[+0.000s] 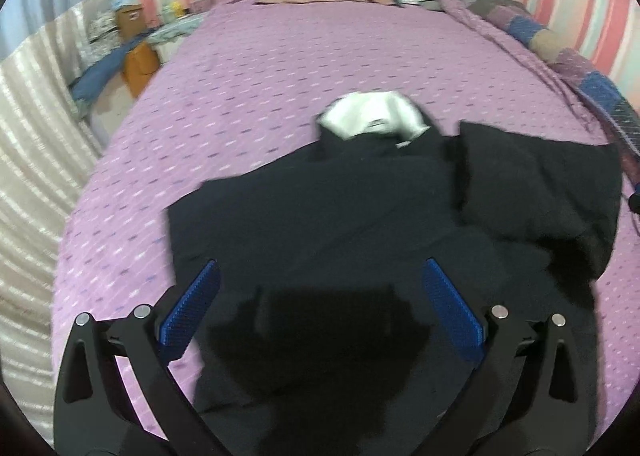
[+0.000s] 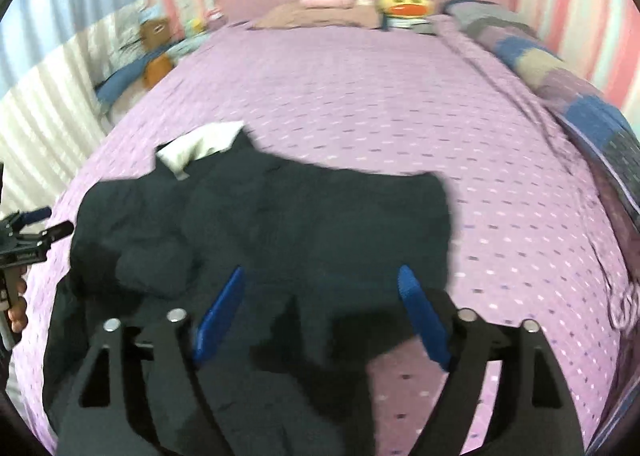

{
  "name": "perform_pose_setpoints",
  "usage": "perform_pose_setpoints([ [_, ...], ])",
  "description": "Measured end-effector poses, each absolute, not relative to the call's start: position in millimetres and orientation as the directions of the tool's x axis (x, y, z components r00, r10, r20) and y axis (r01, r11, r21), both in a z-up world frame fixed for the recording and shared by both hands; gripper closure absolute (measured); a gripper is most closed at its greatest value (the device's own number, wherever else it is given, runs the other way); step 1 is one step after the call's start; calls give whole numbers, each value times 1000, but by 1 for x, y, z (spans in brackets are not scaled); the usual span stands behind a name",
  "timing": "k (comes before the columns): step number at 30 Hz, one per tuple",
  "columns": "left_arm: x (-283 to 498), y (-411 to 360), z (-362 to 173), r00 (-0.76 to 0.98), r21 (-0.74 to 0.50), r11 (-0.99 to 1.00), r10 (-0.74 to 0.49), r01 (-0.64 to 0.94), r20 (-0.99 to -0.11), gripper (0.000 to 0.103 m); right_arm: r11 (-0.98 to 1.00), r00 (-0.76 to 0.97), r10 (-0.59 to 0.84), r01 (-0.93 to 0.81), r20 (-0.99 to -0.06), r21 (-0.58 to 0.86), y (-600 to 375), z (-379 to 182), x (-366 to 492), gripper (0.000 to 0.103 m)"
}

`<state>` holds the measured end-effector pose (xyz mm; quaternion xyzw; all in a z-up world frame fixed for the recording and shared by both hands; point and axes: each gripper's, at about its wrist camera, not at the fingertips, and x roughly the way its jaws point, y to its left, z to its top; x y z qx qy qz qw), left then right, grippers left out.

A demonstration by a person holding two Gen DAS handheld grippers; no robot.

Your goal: Fold large clothes

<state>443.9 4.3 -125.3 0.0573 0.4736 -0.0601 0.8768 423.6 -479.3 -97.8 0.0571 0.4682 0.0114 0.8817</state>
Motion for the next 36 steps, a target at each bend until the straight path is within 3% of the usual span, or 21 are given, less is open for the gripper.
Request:
perform_pose_setpoints([
  [9, 508, -108, -166, 468, -3, 953, -152, 304, -871, 3, 929, 531, 194, 170, -825, 327, -558, -172, 425, 21],
  [15, 540, -145, -210, 367, -43, 927, -189, 372, -911, 4, 831, 534, 347, 206, -771, 516, -576, -217, 442, 21],
  [16, 544, -145, -215, 350, -57, 925, -199, 376, -916, 11, 814, 533, 371, 208, -761, 542, -576, -223, 444, 22],
  [17, 545, -146, -220, 323, -98, 916, -235, 390, -917, 31, 795, 531, 397, 210, -749, 570, -576, -230, 447, 26],
  [18, 548, -147, -221, 306, -126, 909, -261, 398, -915, 44, 789, 531, 407, 206, -743, 579, -574, -234, 450, 32],
  [20, 544, -150, -218, 322, -105, 908, -250, 406, -913, 66, 793, 525, 410, 200, -746, 576, -566, -241, 456, 59],
  [23, 539, -149, -211, 333, -83, 907, -235, 412, -913, 82, 816, 516, 376, 210, -770, 539, -560, -241, 462, 78],
  [26, 528, -141, -186, 370, -78, 910, -243, 408, -897, 88, 846, 537, 316, 214, -783, 488, -553, -225, 464, 96],
  [30, 504, -118, -141, 473, -13, 930, -199, 367, -858, 88, 844, 578, 325, 180, -748, 506, -542, -192, 465, 99],
  [36, 462, -10, -97, 596, 70, 977, -67, 204, -800, 89, 890, 530, 371, 32, -763, 455, -456, -167, 487, 99],
])
